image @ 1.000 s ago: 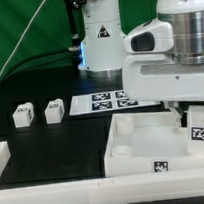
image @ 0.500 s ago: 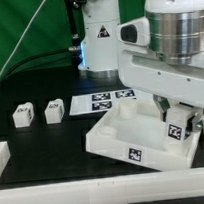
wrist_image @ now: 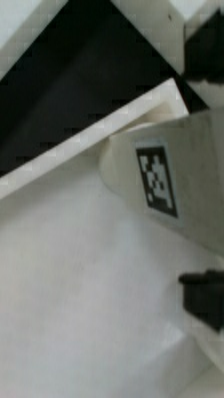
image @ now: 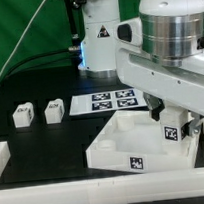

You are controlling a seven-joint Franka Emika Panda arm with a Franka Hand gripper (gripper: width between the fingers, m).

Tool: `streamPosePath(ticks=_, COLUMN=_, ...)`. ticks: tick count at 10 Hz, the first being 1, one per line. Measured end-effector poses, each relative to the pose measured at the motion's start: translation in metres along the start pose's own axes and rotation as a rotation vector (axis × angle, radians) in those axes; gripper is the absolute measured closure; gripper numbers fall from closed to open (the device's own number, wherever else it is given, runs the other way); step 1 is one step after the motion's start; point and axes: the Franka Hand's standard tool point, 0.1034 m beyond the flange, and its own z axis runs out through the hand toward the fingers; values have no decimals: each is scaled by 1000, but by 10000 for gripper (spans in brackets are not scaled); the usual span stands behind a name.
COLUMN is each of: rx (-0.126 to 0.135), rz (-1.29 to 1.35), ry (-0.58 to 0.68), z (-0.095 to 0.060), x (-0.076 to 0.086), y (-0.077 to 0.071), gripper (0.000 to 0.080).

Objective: Assemble one leg

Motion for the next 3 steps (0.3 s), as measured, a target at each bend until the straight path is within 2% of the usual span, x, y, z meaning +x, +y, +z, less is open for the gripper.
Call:
streamPosePath(ticks=1, rx=0, rz=0, ry=0, z=0, x=0, y=0, gripper=174)
streamPosePath(ticks=3, rx=-1, rz=0, ry=-1, z=1, x=0, y=0, gripper=154)
